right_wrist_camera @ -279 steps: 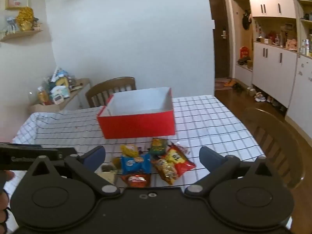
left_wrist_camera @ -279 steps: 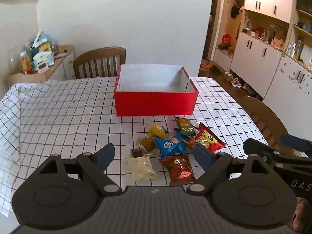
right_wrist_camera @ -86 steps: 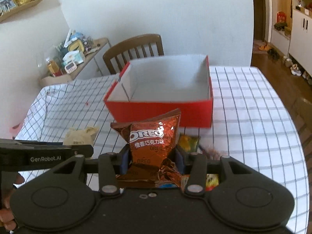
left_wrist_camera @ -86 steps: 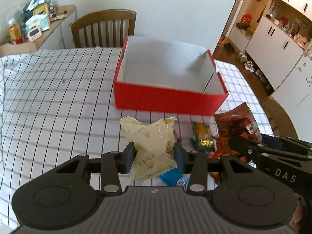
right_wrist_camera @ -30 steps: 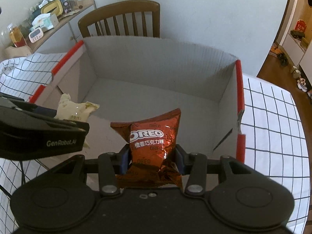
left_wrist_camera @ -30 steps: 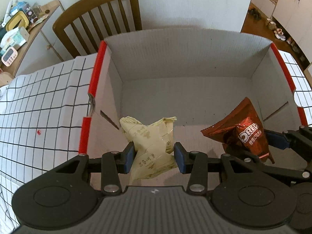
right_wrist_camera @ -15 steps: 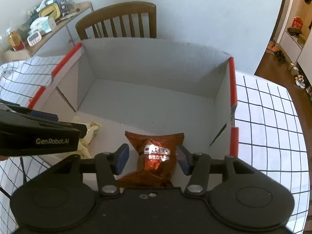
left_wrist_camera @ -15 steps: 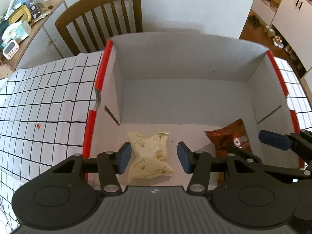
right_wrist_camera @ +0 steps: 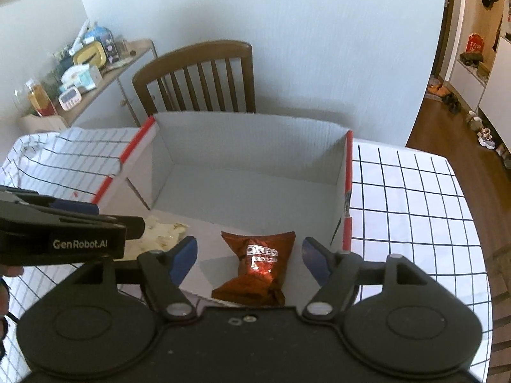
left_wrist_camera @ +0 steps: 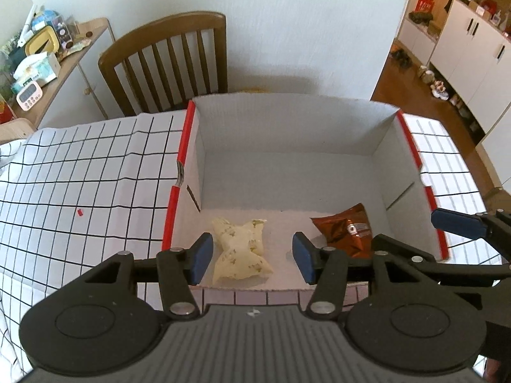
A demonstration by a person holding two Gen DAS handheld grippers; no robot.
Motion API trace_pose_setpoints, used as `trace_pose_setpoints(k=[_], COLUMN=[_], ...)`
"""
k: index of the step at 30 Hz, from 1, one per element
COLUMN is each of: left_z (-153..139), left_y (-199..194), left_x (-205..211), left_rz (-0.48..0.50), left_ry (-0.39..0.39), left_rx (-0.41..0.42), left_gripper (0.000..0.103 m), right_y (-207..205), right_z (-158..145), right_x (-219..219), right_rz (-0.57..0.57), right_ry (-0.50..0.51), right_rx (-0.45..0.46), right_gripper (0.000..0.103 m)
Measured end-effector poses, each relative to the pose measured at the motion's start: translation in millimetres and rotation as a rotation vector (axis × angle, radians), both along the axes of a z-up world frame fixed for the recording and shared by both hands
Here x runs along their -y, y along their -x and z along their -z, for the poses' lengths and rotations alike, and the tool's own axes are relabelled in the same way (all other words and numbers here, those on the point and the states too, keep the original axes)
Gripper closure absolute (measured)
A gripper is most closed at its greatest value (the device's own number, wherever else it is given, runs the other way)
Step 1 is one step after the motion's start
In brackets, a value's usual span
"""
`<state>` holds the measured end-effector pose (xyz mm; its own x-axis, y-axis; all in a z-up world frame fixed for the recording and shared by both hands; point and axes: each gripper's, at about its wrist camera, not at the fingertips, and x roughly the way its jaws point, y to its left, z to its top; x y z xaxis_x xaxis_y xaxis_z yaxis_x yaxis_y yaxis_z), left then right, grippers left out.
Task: Organize snacks
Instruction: 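Open both tools to drop the bags into the red box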
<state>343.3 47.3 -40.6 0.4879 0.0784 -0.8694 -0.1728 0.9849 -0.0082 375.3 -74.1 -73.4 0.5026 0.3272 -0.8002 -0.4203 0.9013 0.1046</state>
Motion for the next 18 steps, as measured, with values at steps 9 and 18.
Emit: trace_pose_setpoints(k=[9, 18], left_z=[-35, -56], left_y=[38, 78], left_x=[3, 9], left_rz=[0.018, 0.024], left_ry=[-0.004, 0.002], left_rx=[0.078, 0.141], left_gripper=[0.049, 0.047], right_y=[33, 66], right_z=[-32, -52], right_x=[9, 20], right_rz=[-0.024, -0.04], right_ry=[-0.043, -0.082], right_rx=[0.058, 0.096], right_gripper=[0.022, 0.016])
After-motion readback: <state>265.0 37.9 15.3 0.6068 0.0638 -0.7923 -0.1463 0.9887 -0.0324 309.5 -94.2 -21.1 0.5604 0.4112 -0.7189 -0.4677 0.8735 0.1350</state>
